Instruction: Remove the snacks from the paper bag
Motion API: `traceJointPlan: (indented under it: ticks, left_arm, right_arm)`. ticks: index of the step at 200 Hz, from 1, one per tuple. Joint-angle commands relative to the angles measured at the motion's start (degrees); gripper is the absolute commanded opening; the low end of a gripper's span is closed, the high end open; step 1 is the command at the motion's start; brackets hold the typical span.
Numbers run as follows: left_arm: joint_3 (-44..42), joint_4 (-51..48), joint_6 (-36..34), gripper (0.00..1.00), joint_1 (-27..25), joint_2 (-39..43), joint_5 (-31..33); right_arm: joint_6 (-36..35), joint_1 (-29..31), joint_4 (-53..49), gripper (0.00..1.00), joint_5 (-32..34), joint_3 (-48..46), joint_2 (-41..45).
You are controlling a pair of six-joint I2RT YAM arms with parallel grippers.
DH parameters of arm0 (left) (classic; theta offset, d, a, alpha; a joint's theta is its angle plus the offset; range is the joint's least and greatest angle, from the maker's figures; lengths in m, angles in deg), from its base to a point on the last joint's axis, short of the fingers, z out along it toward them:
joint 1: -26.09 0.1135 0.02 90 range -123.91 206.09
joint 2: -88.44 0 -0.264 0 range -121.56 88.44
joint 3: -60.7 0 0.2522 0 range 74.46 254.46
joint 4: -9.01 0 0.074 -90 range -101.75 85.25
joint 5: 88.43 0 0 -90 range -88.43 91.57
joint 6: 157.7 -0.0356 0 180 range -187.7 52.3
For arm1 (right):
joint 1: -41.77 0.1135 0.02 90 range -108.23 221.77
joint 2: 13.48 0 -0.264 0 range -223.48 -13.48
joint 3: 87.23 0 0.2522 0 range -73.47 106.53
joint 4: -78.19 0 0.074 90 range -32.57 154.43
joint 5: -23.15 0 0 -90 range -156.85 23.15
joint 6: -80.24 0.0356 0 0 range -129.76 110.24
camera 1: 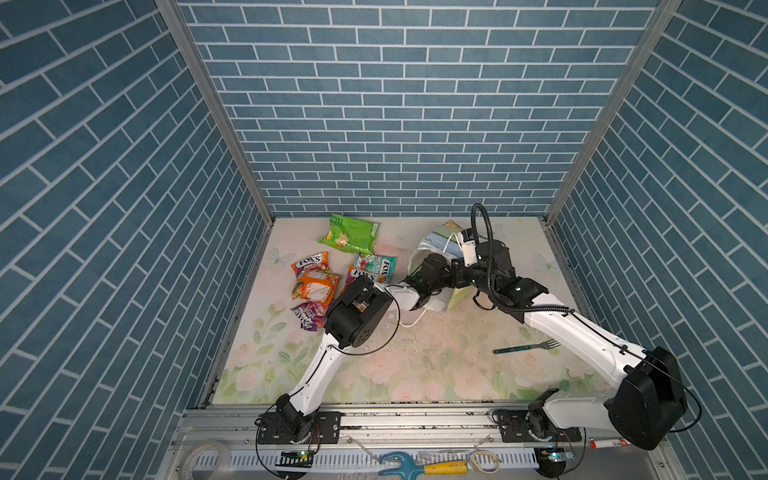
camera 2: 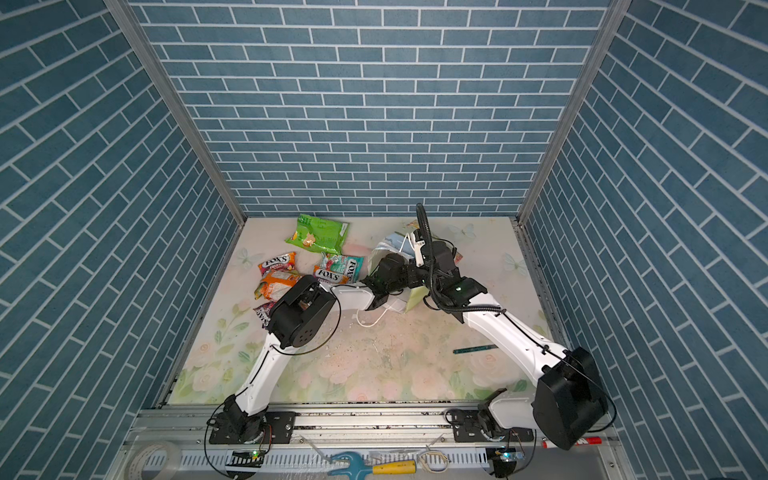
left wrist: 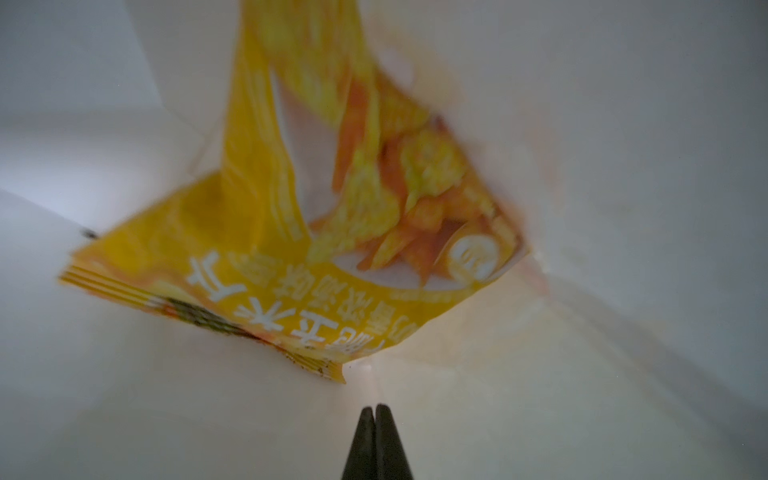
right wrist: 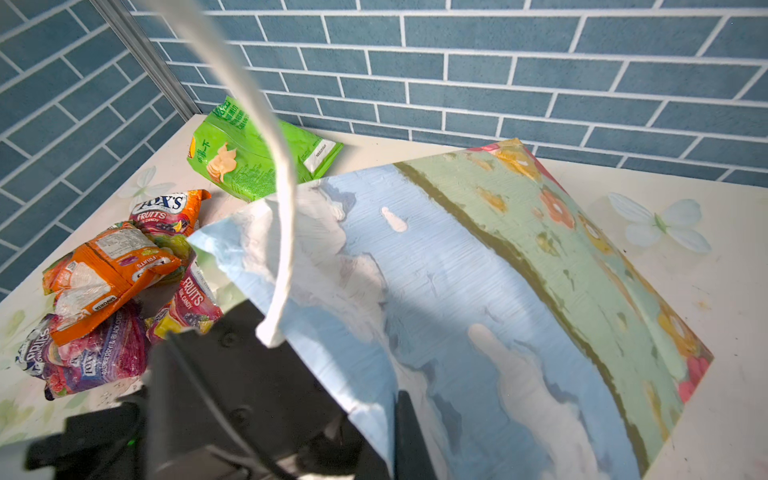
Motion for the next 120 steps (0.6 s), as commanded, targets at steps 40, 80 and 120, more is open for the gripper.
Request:
traceJointPlan:
  ticks: [40,80,120]
  left_arm:
    - [-4.3,7.9,3.5,0.00,2.1,3.4,1.8]
    - [-3.2,10.4,-1.5,0.87,2.9,2.0,-4.5]
    - [-5.7,19.0,-9.8,1.00,2.8,1.5,-12.7]
  right_arm:
    - [-0.6,-0.1,-3.2,0.00,0.8,-0.5,2.3]
    - [-3.6,-0.3,-4.9,0.00,-6.1,1.8,1.0]
    - [-8.1,-0.5,-8.0,0.00,-14.1,5.2,-1.9]
